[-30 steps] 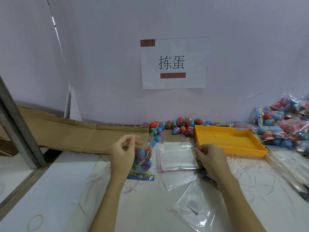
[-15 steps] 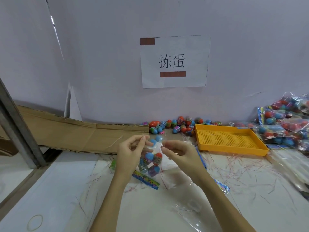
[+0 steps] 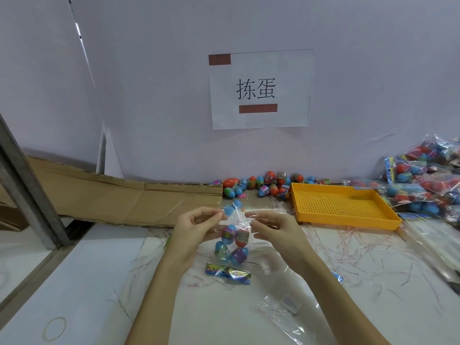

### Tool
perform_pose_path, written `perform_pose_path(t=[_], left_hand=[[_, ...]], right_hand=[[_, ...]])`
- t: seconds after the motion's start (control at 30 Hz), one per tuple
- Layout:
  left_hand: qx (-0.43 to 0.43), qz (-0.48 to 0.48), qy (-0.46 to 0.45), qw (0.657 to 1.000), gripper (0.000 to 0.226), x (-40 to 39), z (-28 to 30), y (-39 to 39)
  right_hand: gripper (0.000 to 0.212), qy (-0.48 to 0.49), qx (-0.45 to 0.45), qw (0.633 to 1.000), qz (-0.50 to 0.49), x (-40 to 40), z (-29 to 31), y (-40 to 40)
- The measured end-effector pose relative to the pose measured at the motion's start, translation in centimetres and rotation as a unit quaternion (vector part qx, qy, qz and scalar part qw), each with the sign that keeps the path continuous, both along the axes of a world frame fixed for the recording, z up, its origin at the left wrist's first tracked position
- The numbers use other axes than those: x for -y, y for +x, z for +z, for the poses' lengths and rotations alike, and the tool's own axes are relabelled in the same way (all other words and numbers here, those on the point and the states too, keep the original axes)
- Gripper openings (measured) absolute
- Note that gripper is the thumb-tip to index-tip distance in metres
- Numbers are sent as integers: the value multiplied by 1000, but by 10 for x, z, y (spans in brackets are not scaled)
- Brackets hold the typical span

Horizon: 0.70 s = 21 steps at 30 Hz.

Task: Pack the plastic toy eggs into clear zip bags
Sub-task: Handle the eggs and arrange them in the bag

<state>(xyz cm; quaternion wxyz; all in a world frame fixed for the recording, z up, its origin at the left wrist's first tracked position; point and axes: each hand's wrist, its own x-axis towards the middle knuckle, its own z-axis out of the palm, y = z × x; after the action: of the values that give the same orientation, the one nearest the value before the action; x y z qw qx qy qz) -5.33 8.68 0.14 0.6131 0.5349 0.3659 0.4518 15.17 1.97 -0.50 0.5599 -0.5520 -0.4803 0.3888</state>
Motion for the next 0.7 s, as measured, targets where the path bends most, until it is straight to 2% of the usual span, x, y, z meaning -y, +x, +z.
perform_pose_path(t=[0.2,0.37,0.53,0.7], left_hand=[[9,27,-60,998,10,-4,-4,-4],[11,5,-56,998,13,-8,-8,-13],[5,-8,-39,999,28,-12,-10,-16],[-54,-30,42,997,16,-9,-7,-20]], right_hand=[[9,-14,-31,999,-29,1,-1,3],[11,-12,-33,999,-15,3,6,5],[13,-7,-46,999,-1,4,7,7],[17,9,-37,999,33,6,9,12]])
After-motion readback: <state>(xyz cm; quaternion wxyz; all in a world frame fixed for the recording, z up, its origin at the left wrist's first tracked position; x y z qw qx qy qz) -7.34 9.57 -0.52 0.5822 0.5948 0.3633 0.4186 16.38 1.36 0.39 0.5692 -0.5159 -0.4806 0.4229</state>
